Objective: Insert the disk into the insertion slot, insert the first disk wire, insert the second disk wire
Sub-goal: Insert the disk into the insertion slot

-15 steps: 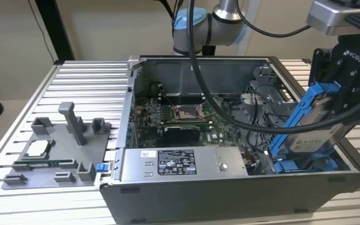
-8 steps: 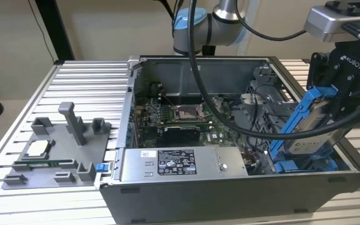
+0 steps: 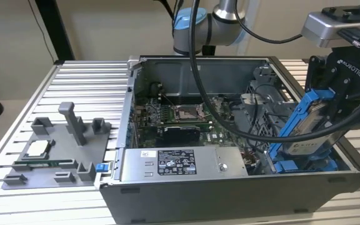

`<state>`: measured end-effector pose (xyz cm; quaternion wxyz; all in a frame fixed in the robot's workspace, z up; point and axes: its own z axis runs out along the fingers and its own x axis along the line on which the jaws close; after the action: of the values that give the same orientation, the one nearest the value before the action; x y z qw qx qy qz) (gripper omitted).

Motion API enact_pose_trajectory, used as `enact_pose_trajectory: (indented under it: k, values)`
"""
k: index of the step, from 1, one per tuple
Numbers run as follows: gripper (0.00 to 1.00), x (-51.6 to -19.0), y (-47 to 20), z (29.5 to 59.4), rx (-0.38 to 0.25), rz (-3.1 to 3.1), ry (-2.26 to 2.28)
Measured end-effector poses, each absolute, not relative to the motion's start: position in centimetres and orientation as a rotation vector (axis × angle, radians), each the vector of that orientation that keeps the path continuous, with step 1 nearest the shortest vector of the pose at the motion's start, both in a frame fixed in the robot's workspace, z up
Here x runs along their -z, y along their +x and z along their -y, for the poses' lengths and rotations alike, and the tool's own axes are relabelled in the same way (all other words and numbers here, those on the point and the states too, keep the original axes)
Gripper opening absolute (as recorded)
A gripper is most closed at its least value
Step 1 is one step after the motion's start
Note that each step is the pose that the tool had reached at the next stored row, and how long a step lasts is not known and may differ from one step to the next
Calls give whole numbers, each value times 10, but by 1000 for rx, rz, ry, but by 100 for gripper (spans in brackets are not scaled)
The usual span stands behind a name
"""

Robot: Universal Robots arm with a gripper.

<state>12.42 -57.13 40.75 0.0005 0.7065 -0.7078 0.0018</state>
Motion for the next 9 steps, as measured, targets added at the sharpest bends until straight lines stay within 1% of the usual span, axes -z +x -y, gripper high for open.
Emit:
enact_pose_trajectory:
  k: [9]
  values:
    - [0, -392, 125, 570, -5, 2222, 2219]
